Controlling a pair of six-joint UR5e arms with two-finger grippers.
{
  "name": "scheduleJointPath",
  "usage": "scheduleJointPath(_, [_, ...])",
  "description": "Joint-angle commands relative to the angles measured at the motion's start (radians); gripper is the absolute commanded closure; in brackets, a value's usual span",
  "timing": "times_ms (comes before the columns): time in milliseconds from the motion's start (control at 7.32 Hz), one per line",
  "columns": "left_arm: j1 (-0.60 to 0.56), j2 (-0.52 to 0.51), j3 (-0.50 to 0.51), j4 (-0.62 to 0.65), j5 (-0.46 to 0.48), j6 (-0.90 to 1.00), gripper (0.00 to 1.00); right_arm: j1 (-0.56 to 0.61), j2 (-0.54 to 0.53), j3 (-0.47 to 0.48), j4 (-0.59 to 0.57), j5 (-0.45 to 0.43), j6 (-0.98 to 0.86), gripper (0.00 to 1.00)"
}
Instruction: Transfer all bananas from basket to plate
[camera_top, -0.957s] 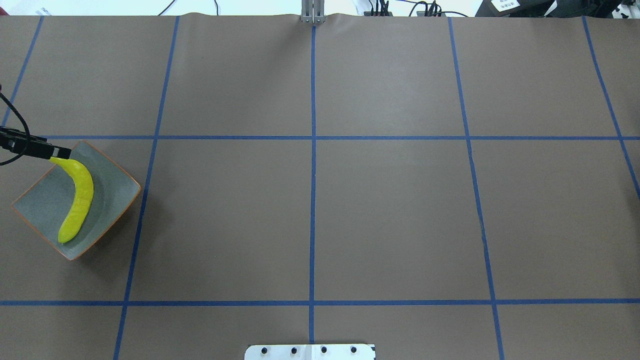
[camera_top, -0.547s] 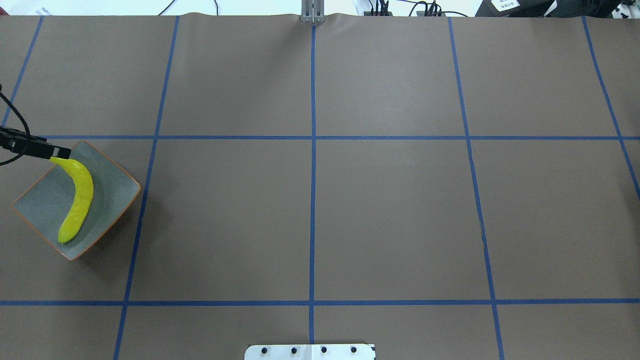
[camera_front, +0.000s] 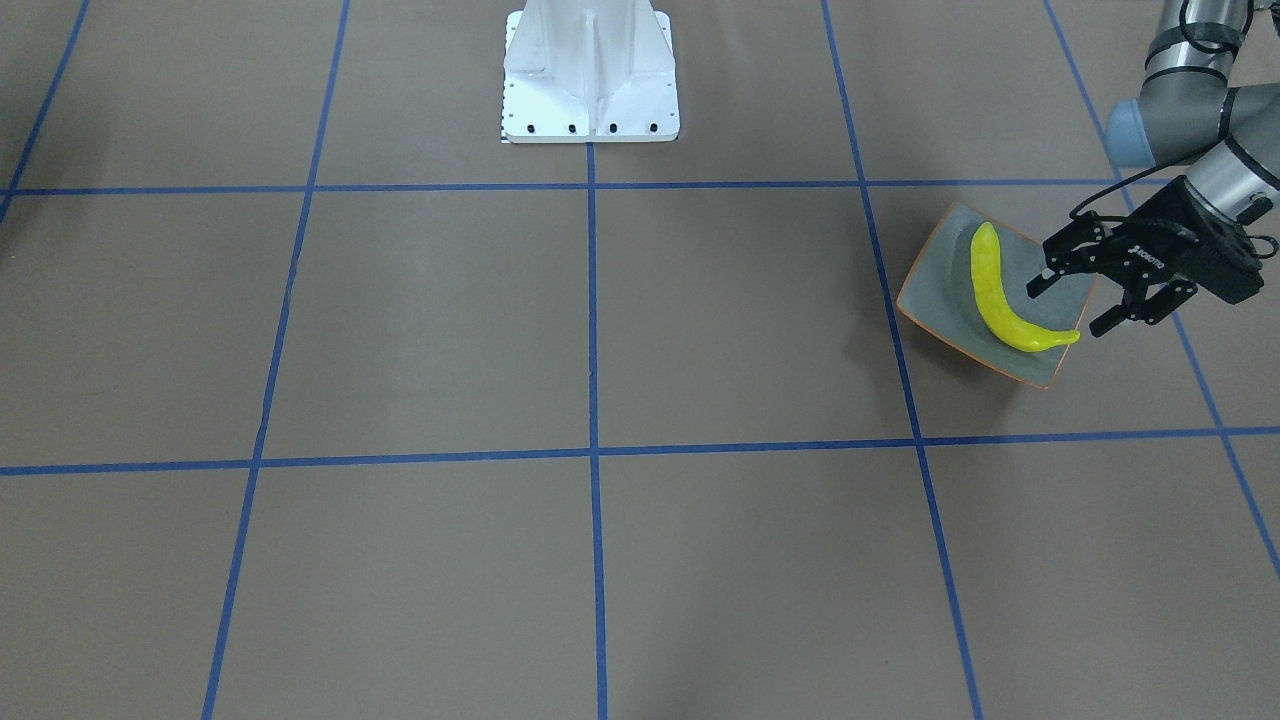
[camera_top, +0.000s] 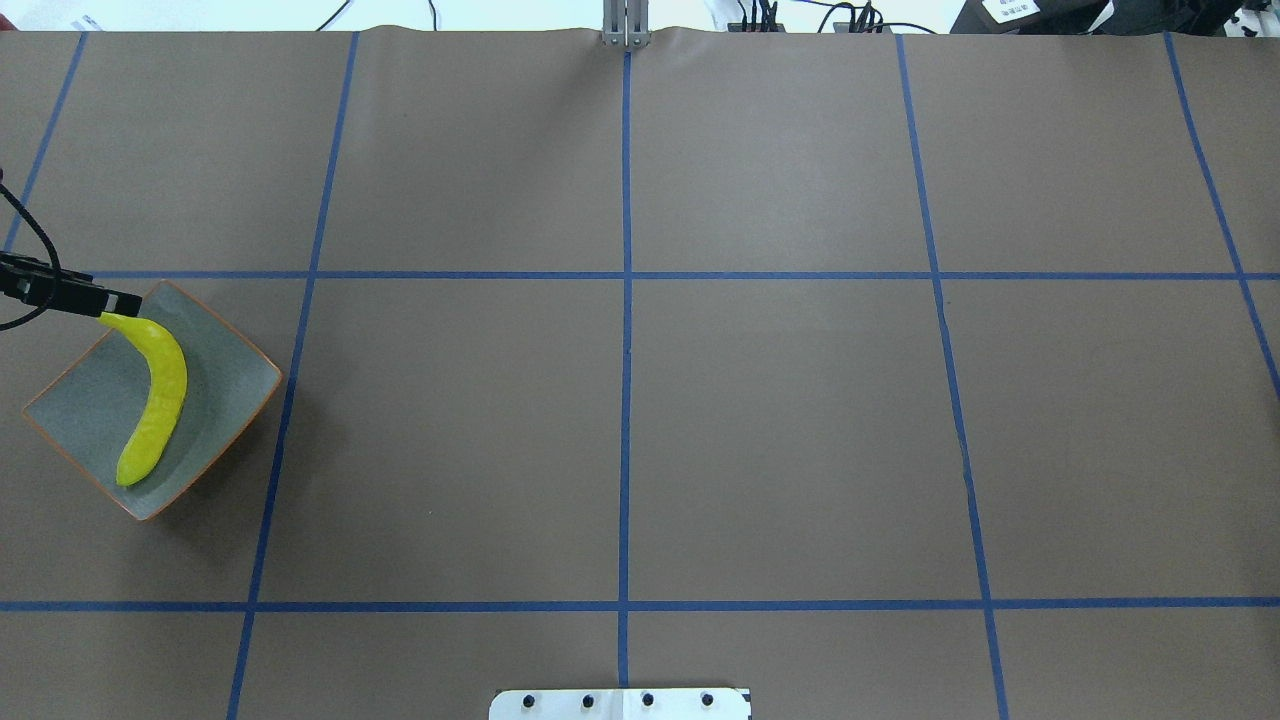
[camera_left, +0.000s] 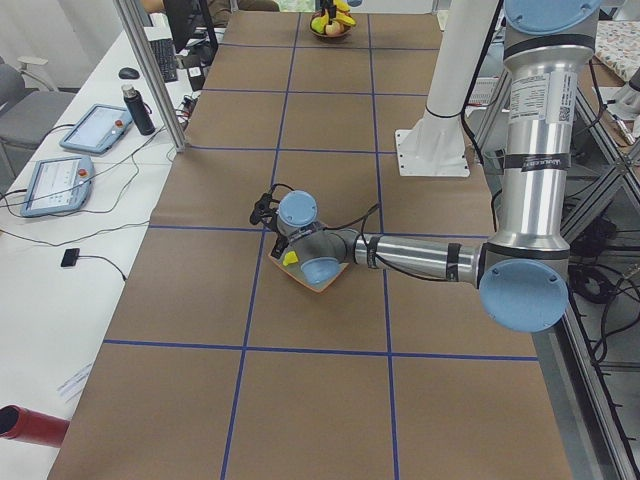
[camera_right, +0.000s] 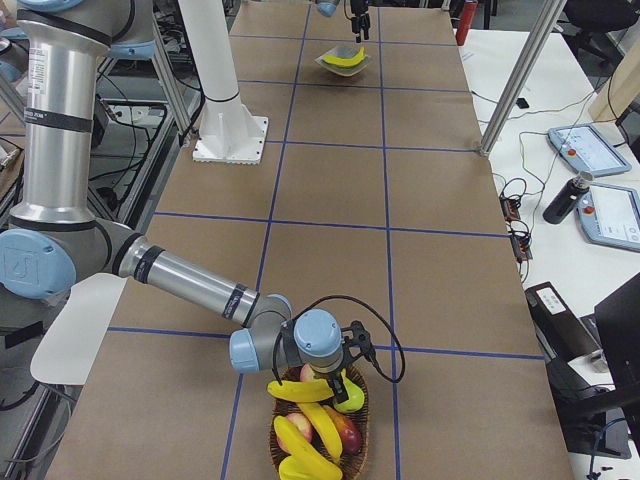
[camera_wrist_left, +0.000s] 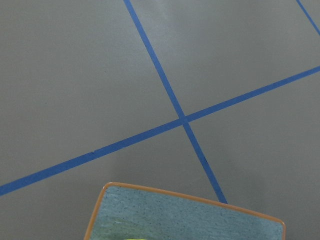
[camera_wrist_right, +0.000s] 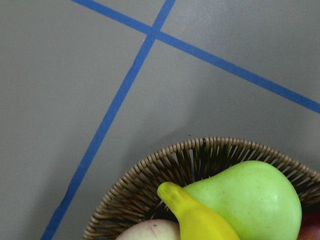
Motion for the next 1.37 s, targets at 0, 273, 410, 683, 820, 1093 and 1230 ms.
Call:
scheduleJointPath(0, [0.000,0.001,0.001,-0.003,0.009,0.000,0.01,0.001,-0.008,-0.006,0.001,-0.023,-0.012,0.00])
scheduleJointPath(273, [0.000,0.002,0.002,-0.003,0.010,0.000,0.01,0.001,-0.013,-0.004,0.001,-0.028,-0.036,0.00])
scheduleJointPath(410, [0.000,0.002,0.003,-0.003,0.010,0.000,0.01,0.001,-0.014,-0.006,0.001,-0.031,-0.036,0.01])
scheduleJointPath(683, [0.000,0.004,0.001,-0.004,0.012,0.000,0.01,0.004,-0.019,-0.004,0.003,-0.034,-0.036,0.29])
scheduleJointPath(820, [0.000,0.004,0.001,-0.004,0.012,0.000,0.01,0.004,-0.016,-0.004,0.003,-0.035,-0.036,0.68])
scheduleJointPath(1093, [0.000,0.005,0.004,-0.004,0.012,0.000,0.01,0.004,-0.005,-0.001,0.003,-0.035,-0.036,1.00])
scheduleJointPath(1230, [0.000,0.004,0.009,-0.006,0.012,0.000,0.01,0.009,-0.003,0.005,0.001,-0.034,-0.036,1.00])
